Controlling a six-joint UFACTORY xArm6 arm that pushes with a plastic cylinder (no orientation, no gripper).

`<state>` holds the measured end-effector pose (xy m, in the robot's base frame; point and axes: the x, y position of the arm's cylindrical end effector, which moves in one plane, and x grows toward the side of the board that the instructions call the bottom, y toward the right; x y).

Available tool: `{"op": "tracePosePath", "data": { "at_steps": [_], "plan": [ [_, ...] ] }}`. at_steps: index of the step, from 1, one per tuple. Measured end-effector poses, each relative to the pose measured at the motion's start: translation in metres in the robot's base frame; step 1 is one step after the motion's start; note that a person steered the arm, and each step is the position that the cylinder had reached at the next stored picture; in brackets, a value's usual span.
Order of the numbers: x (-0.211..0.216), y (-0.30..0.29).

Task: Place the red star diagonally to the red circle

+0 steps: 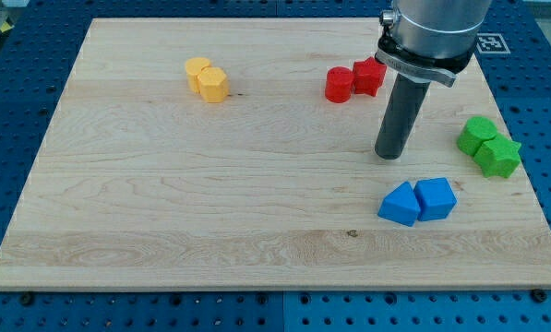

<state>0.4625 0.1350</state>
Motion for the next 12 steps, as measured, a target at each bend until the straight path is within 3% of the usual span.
{"op": "tracePosePath", "data": {
  "at_steps": [12],
  "plan": [
    [-0.020, 0.001]
  ]
}}
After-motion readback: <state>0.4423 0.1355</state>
